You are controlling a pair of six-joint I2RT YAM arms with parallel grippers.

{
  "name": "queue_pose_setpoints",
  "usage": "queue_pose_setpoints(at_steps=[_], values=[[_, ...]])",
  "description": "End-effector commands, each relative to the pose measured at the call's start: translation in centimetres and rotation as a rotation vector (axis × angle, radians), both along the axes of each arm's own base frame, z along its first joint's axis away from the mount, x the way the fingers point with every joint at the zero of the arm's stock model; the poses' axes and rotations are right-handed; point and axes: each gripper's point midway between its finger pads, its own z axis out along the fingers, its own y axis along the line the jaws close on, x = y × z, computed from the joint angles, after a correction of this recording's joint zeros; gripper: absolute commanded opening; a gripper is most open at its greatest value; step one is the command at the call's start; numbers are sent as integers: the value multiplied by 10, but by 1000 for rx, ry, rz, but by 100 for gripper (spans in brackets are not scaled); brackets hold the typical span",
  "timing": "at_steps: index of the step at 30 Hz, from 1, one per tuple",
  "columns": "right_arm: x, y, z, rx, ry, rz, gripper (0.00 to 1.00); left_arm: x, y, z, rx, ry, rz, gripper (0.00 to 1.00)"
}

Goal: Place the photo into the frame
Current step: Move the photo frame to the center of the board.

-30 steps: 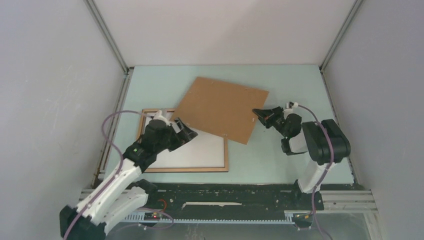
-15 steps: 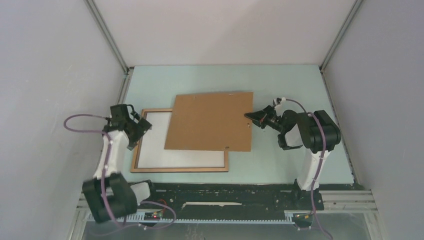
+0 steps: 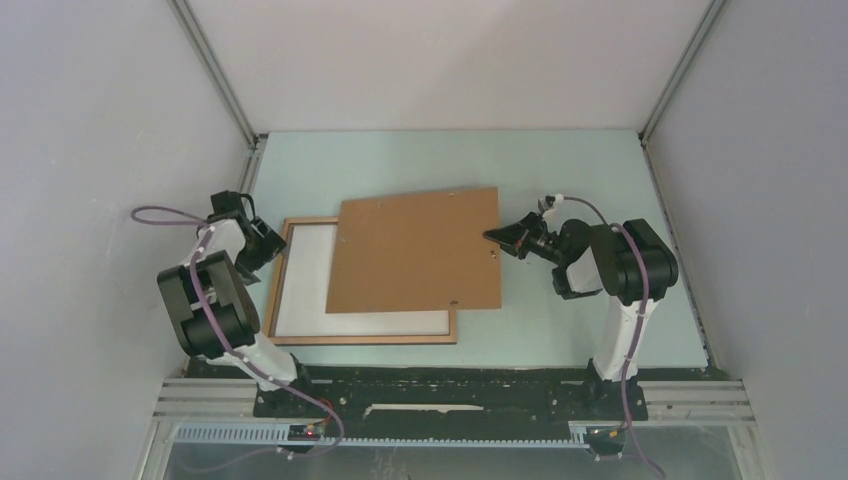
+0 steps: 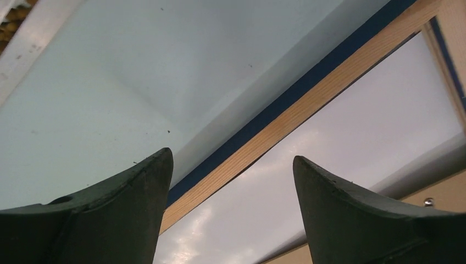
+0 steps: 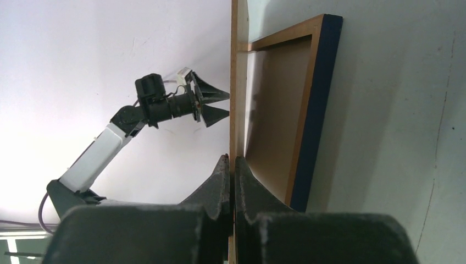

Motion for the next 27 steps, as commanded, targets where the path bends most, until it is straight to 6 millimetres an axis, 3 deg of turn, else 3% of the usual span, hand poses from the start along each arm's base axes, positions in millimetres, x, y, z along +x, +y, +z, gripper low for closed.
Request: queue_pose_setpoints(at_steps=[1,6,15,21,27], values=[[3,6,24,22,-118,34,0,19,0,5,-9,-56,-97,86],[2,10,24,22,-122,50,0,19,-12,-10,-83,-37,-111,75],[2,13,24,19,-122,57,0,23,-30,-28,-196,-29,-112,39],[1,14,24,16,-124,60,0,24,-32,-21,-185,-45,-132,35],[6,10,32,11,-96,54,0,27,-50,-28,-234,-38,-166,34]])
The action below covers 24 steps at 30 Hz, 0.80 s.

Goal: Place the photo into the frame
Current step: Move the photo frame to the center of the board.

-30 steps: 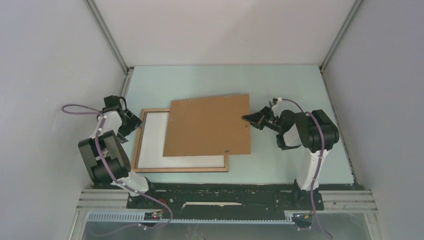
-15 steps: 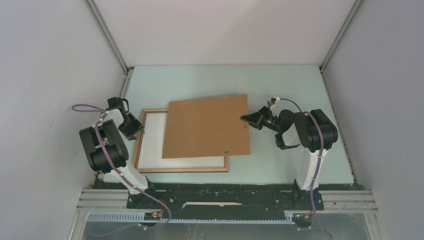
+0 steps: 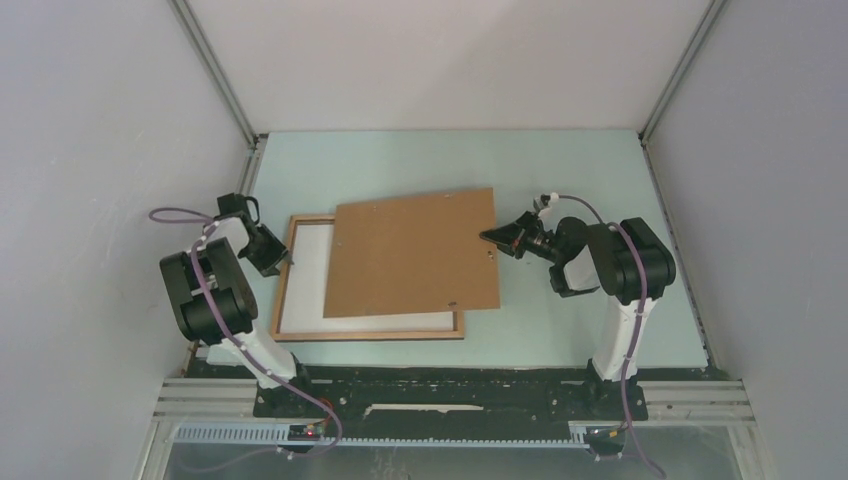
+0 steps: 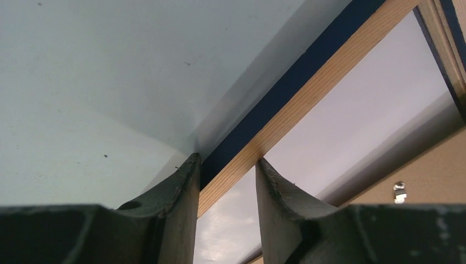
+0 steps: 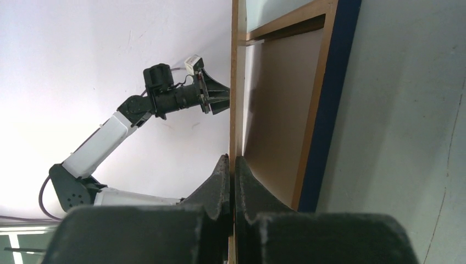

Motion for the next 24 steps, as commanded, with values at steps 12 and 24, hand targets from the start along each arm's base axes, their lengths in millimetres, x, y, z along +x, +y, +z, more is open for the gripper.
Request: queue_pose_setpoints(at_steps=[12,24], values=[[8,-4,40,75,53,40,0,20,-49,0,-124,-53,-112,33],[11,22,21,24,50,78,0,30,-77,11,-161,-99,-202,35]])
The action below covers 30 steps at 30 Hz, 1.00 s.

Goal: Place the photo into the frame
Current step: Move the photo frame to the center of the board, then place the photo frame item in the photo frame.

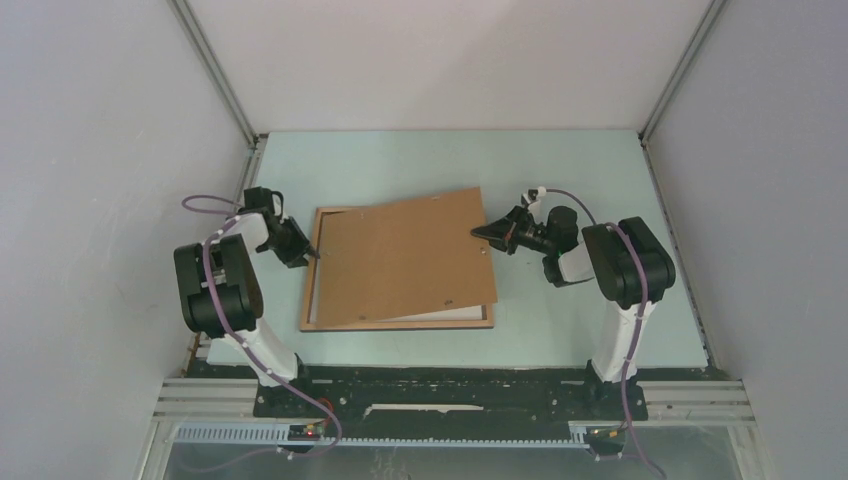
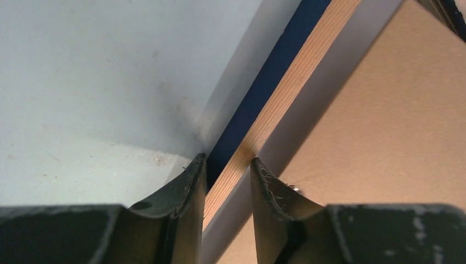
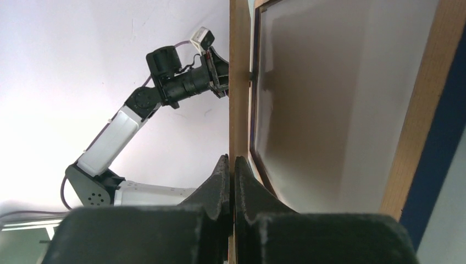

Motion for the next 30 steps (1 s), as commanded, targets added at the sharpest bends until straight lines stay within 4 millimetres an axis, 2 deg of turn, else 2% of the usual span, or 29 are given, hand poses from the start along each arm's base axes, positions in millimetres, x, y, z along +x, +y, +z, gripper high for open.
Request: queue_pose_setpoints(at_steps=[1,8,11,15,22,28,30], values=[[10,6,8,-7,-59,3,0,8,-11,11,-54,-39,-16,37],[14,3,0,-31,-63,-13,0,14,-7,33,-29,-107,-25,51],[20,4,-2,-35,-59,-14,0,15,-4,37,-30,-118,-16,54],[24,10,-6,-38,-56,-1,0,13,0,29,-46,-94,6,54],[26,17,-13,-55,-63,-2,0,10,-10,7,-124,-29,8,54],[31,12,-9,-88,-101,-28,0,9,-13,4,-141,-23,4,53],[29,16,-14,-108,-96,-19,0,9,-14,4,-147,-23,4,54]])
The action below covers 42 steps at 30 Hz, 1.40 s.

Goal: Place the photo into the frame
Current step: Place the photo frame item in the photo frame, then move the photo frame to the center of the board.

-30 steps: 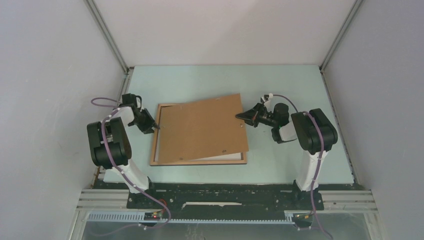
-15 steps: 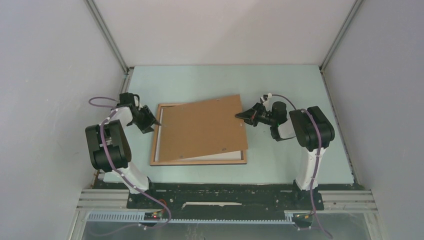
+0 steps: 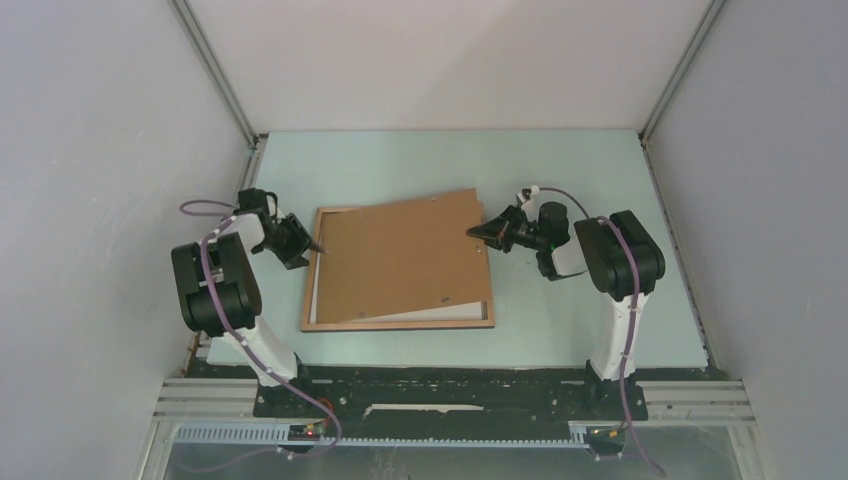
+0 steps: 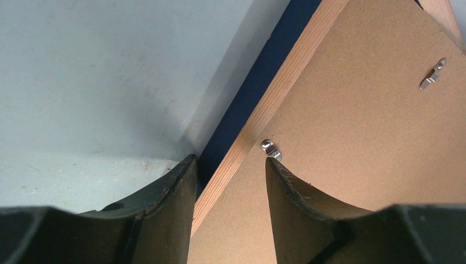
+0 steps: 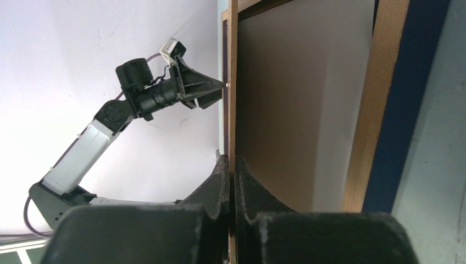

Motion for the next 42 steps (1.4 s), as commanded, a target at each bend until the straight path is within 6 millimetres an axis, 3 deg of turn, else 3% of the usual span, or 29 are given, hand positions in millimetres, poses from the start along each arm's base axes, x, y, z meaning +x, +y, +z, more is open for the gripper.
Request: queue_pose_setpoints(at_steps=[1,8,16,21,25,28,42], values=[[9,7,14,-30,-93,-6,0,6,-10,1,-53,-3,-11,54],[-6,28,6,-49,-91,31,3,7,-18,4,-76,-24,-29,54],[-1,24,5,-131,-120,8,13,10,-25,11,-101,-56,-37,56],[3,18,4,-280,-134,3,32,11,-24,15,-94,-66,-33,59],[1,9,3,-441,-123,-10,59,11,-25,19,-97,-75,-31,63],[-1,0,2,-587,-100,-10,70,13,-29,24,-124,-94,-32,65],[-3,-34,-3,-953,-72,7,80,15,-34,41,-147,-146,-24,71]])
